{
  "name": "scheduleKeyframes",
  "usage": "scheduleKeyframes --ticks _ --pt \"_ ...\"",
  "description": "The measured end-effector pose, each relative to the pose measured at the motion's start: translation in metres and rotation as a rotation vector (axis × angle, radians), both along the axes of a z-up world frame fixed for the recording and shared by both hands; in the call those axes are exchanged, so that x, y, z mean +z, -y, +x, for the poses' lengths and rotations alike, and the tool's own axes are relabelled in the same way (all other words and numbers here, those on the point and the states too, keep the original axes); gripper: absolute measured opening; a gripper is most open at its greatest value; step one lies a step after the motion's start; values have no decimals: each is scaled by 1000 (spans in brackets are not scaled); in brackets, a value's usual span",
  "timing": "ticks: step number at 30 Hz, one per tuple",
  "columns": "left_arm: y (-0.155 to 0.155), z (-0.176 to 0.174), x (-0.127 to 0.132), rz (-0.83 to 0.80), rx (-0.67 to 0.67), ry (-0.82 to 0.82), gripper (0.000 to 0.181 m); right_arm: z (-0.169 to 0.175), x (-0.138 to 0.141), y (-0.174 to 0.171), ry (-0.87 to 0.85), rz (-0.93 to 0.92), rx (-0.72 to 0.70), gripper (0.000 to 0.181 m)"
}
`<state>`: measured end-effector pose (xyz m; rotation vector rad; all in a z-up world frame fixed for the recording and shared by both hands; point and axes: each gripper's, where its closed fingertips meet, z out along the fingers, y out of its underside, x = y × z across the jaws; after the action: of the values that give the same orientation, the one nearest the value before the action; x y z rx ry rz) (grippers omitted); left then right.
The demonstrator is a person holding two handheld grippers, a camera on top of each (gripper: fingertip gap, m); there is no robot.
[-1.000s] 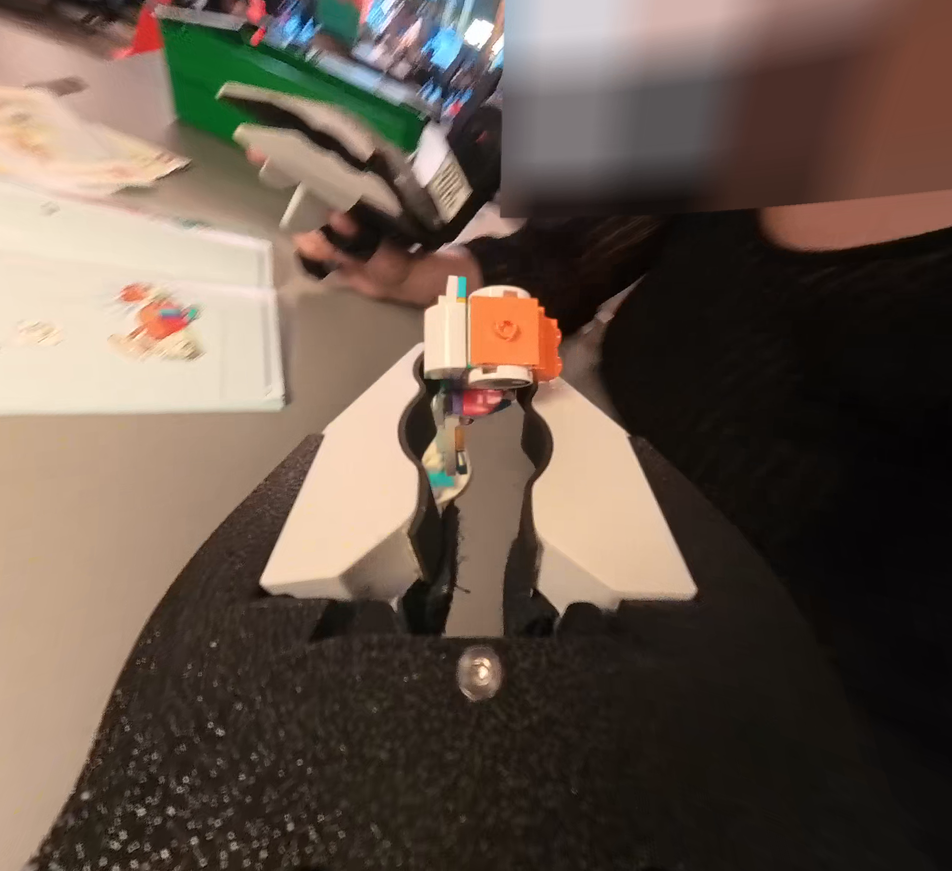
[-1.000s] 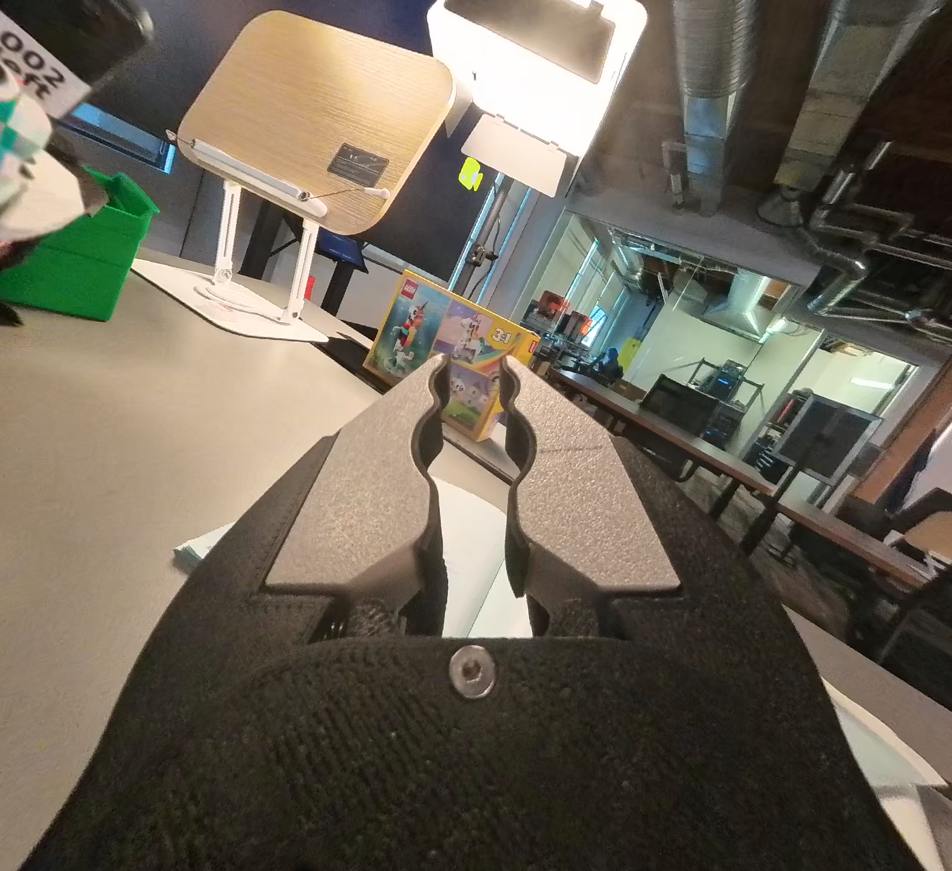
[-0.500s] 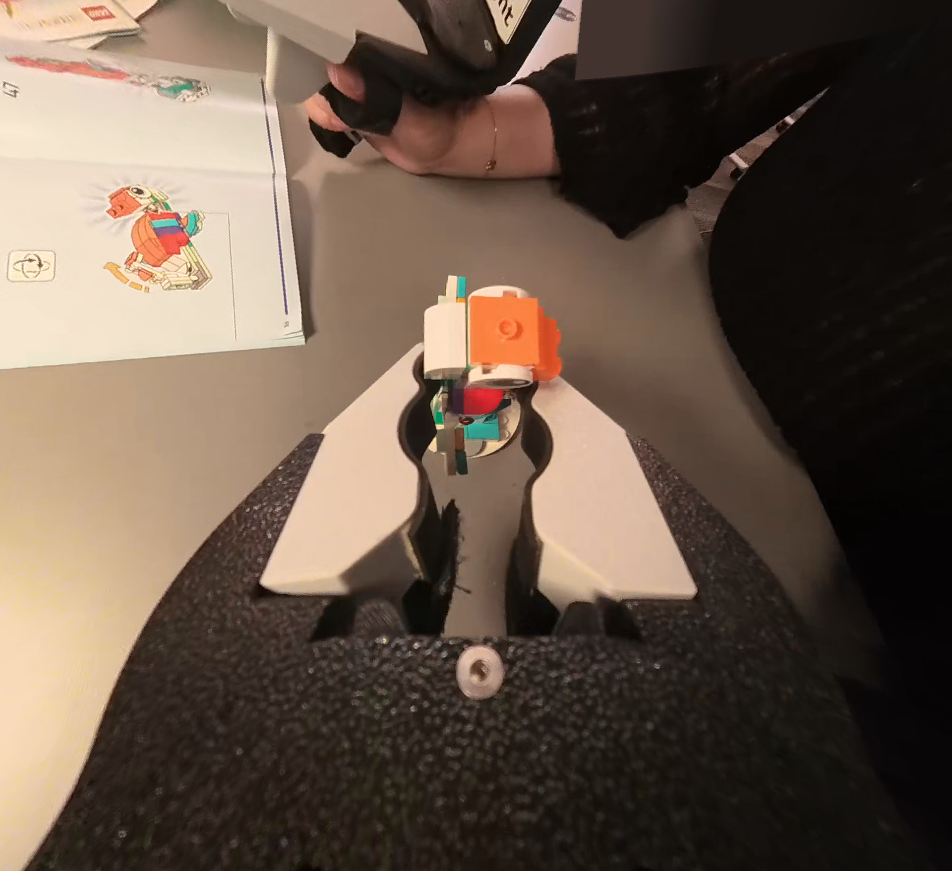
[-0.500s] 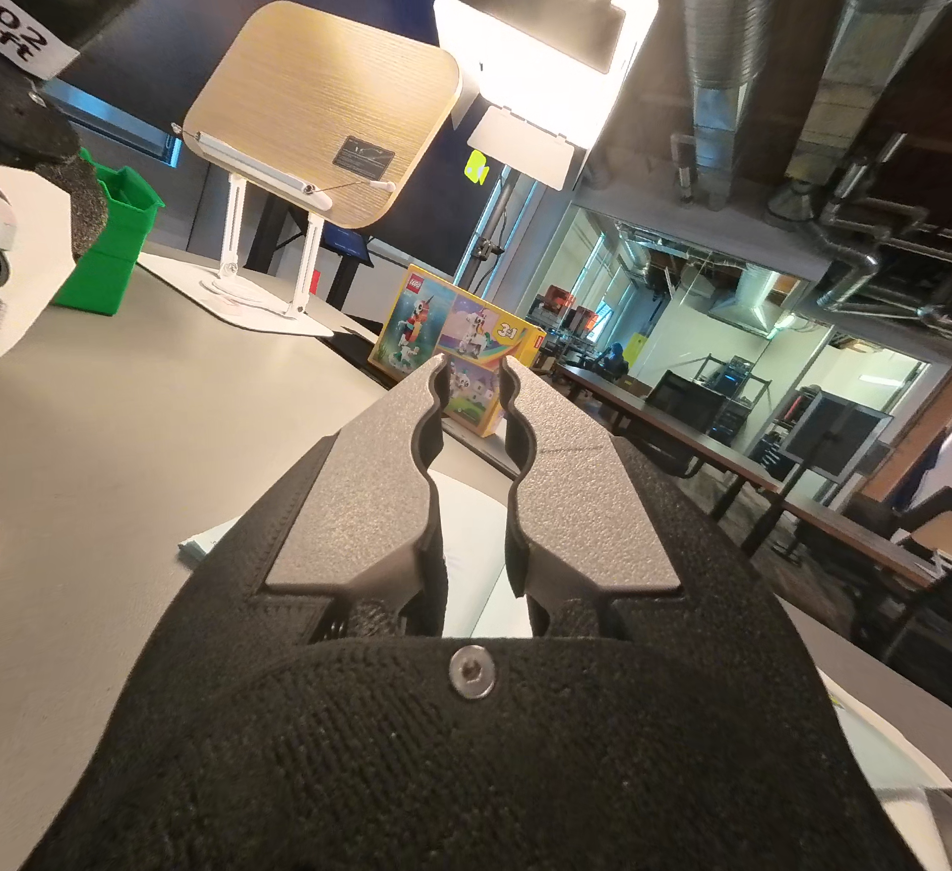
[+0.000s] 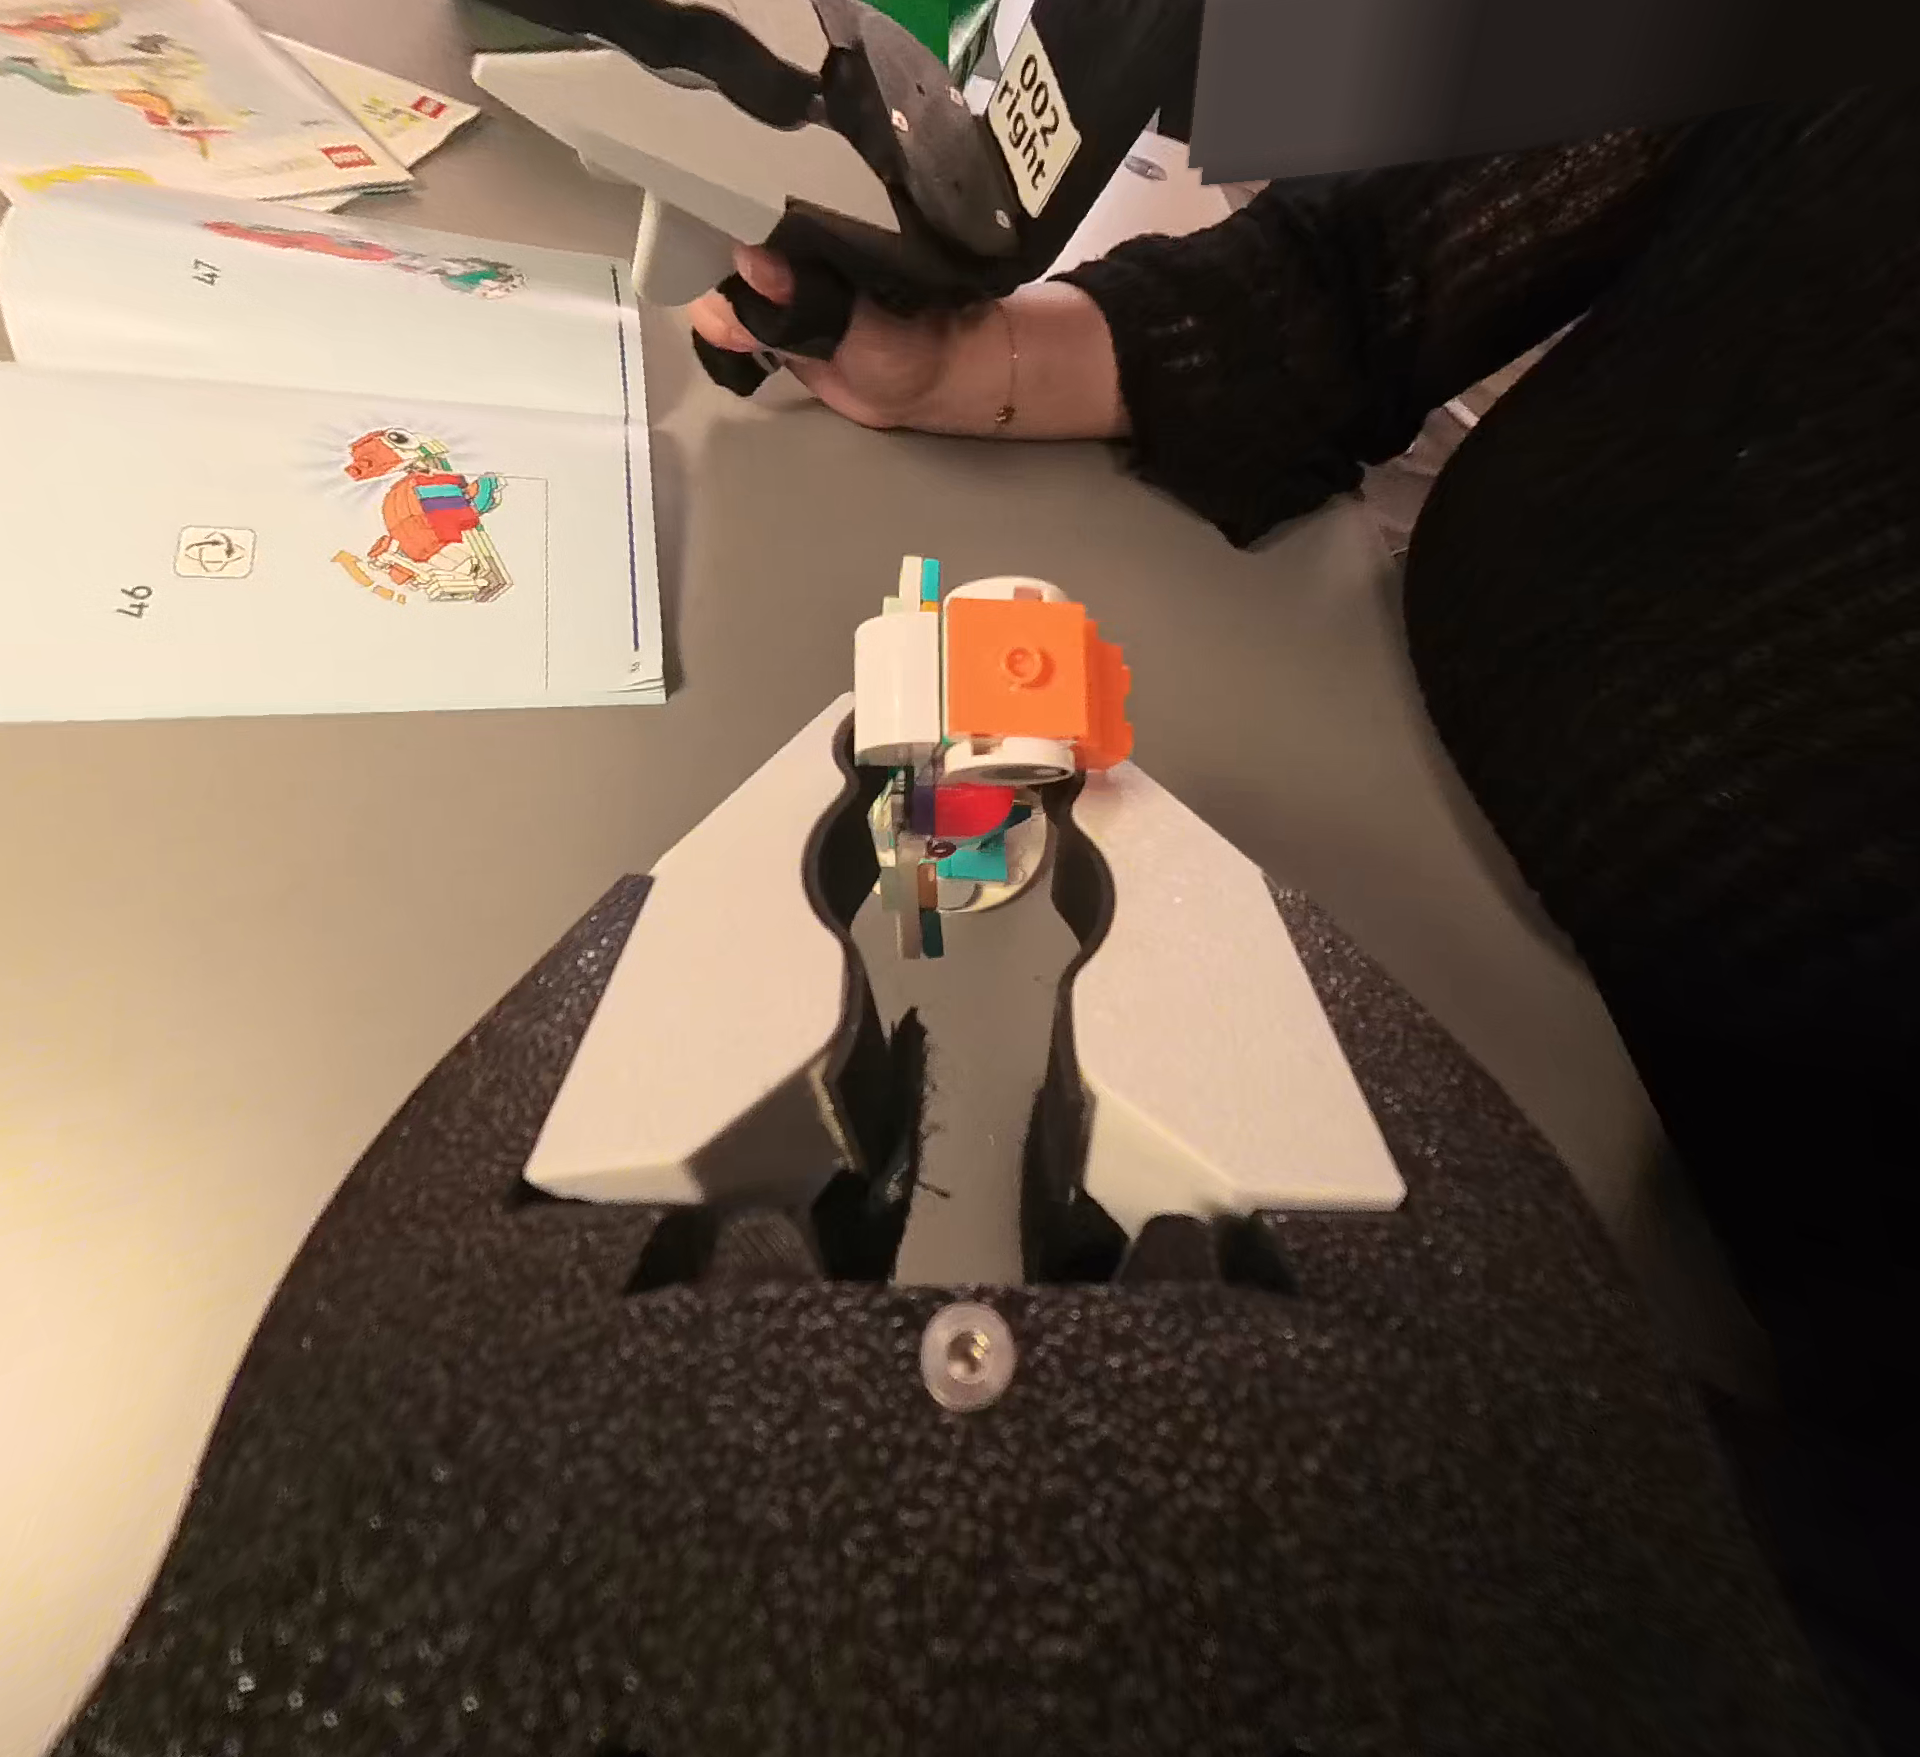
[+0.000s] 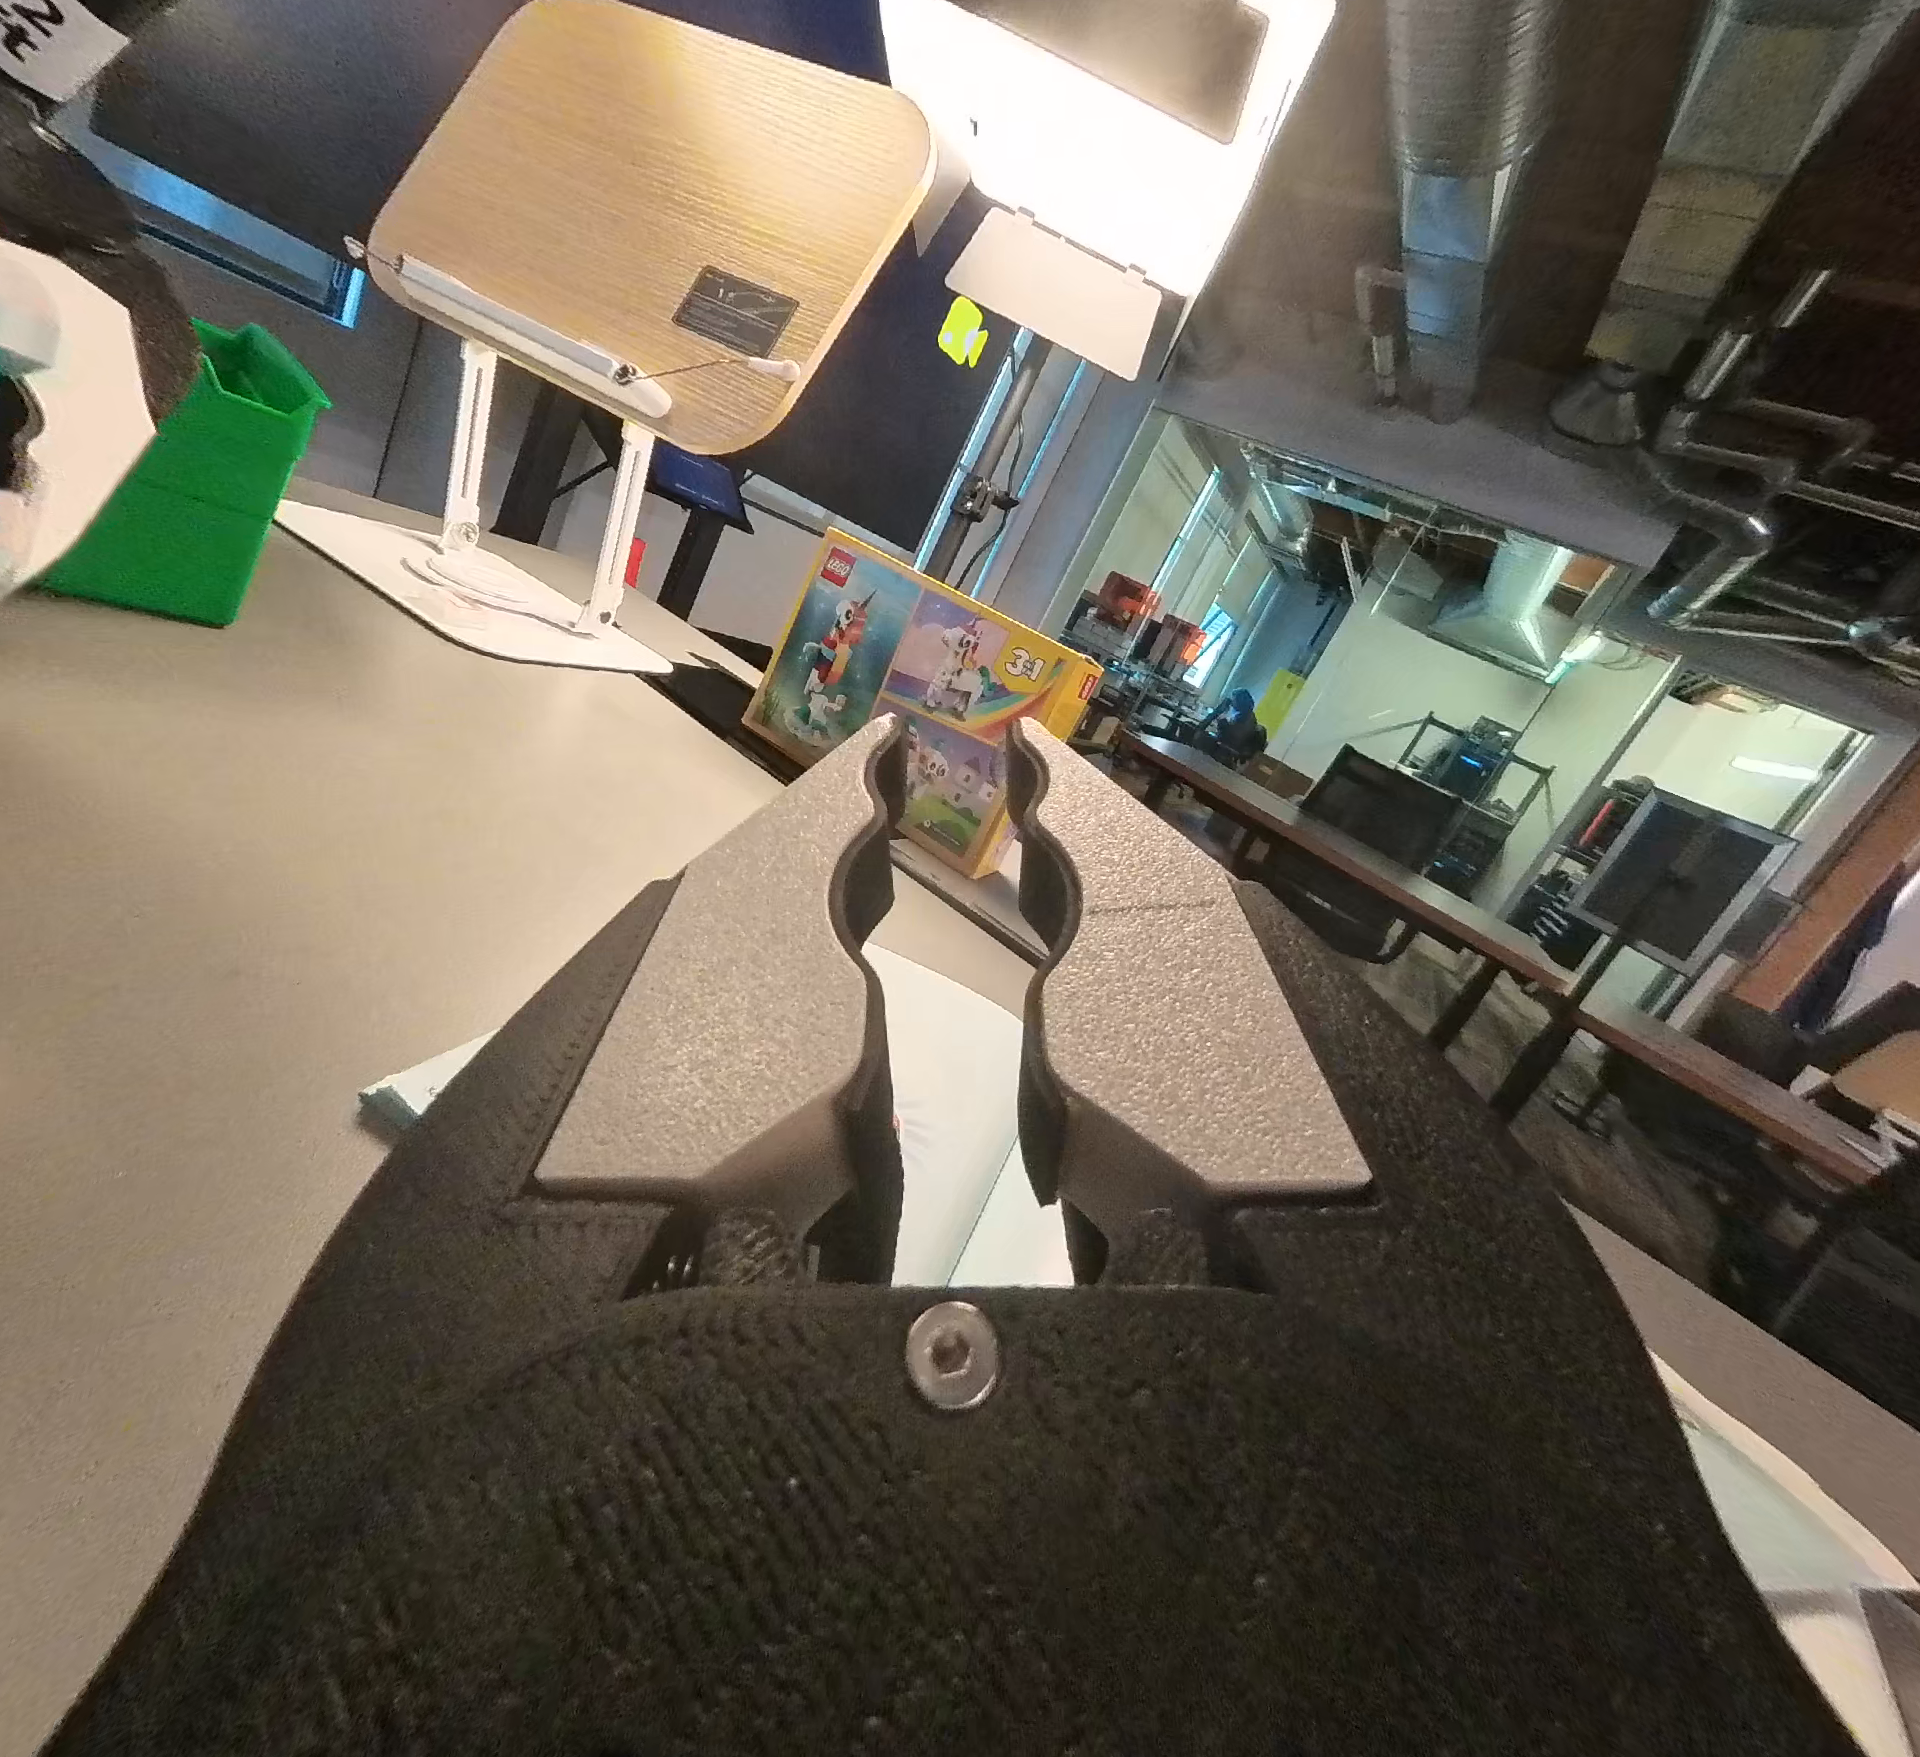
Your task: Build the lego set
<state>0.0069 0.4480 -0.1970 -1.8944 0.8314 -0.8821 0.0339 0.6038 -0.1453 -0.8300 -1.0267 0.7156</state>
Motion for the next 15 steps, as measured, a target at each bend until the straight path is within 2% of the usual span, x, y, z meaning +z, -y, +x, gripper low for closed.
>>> scheduleKeyframes --ticks 15 --pt "4 4 3 -9 -39 58 28 0 0 -1 3 -2 -1 16"
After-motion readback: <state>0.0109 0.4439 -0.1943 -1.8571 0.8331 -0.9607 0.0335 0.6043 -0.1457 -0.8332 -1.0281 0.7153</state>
